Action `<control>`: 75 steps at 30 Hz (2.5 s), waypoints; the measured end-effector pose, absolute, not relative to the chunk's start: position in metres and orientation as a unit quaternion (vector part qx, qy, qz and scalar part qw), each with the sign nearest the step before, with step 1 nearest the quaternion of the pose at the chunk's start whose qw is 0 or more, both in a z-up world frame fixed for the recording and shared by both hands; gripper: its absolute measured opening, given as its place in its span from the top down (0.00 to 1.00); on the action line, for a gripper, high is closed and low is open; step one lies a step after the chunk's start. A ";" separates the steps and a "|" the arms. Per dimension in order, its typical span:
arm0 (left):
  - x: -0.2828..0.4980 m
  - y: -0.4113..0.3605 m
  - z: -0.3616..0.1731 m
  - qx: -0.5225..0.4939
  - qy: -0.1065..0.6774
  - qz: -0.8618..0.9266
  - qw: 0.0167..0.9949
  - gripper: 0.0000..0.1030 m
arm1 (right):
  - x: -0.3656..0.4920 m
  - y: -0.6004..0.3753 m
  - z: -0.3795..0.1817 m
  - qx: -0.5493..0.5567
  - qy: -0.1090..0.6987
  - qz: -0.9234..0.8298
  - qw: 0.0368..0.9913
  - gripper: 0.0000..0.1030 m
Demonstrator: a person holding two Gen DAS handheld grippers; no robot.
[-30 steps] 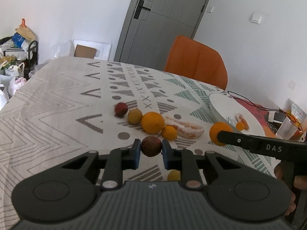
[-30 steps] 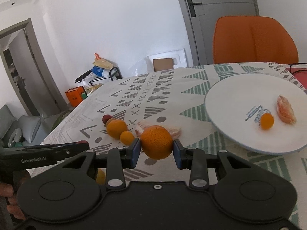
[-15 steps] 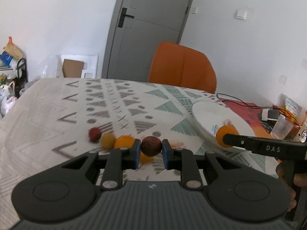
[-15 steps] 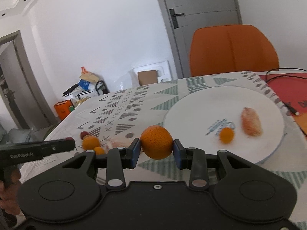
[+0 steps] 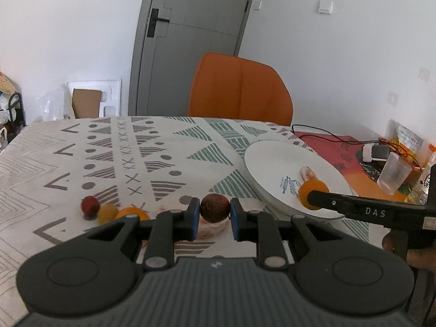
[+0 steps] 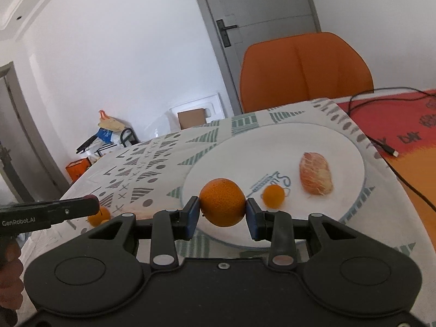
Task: Organize fruits
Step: 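Lower the orange into the white bowl and open the right gripper while the left carries the plum, then lower the brown plum into the white bowl and open the left gripper, then move both open grippers back over the remaining fruits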
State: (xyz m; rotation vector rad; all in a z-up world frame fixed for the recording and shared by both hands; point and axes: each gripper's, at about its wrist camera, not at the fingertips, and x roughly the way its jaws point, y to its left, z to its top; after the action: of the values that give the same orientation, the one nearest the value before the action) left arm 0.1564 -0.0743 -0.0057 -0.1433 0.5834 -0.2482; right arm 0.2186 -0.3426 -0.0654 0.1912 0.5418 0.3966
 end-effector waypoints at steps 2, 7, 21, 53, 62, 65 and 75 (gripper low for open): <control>0.161 -0.079 -0.006 -0.065 0.289 -0.122 0.947 0.79 | 0.220 -0.346 -0.067 0.097 0.263 0.194 0.940 0.66; 0.172 -0.093 -0.008 -0.056 0.293 -0.127 0.946 0.79 | 0.219 -0.356 -0.068 0.116 0.255 0.192 0.941 0.61; 0.195 -0.132 -0.004 -0.025 0.290 -0.160 0.943 0.79 | 0.218 -0.376 -0.064 0.138 0.240 0.154 0.949 0.49; 0.201 -0.128 0.011 0.006 0.266 -0.092 0.959 0.19 | 0.218 -0.372 -0.067 0.122 0.248 0.153 0.949 0.43; 0.186 -0.093 0.012 -0.015 0.271 -0.046 0.961 0.15 | 0.218 -0.367 -0.069 0.117 0.254 0.161 0.947 0.37; 0.179 -0.081 0.013 -0.024 0.267 -0.035 0.963 0.13 | 0.218 -0.367 -0.069 0.124 0.253 0.167 0.945 0.37; 0.161 -0.042 0.015 -0.049 0.261 -0.005 0.964 0.12 | 0.215 -0.353 -0.062 0.125 0.256 0.179 0.942 0.30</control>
State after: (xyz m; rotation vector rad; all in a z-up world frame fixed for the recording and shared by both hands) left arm 0.1607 -0.0422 0.0147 -0.0995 0.5287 -0.0092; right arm 0.2150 -0.3533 -0.0623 0.2542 0.5231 0.3649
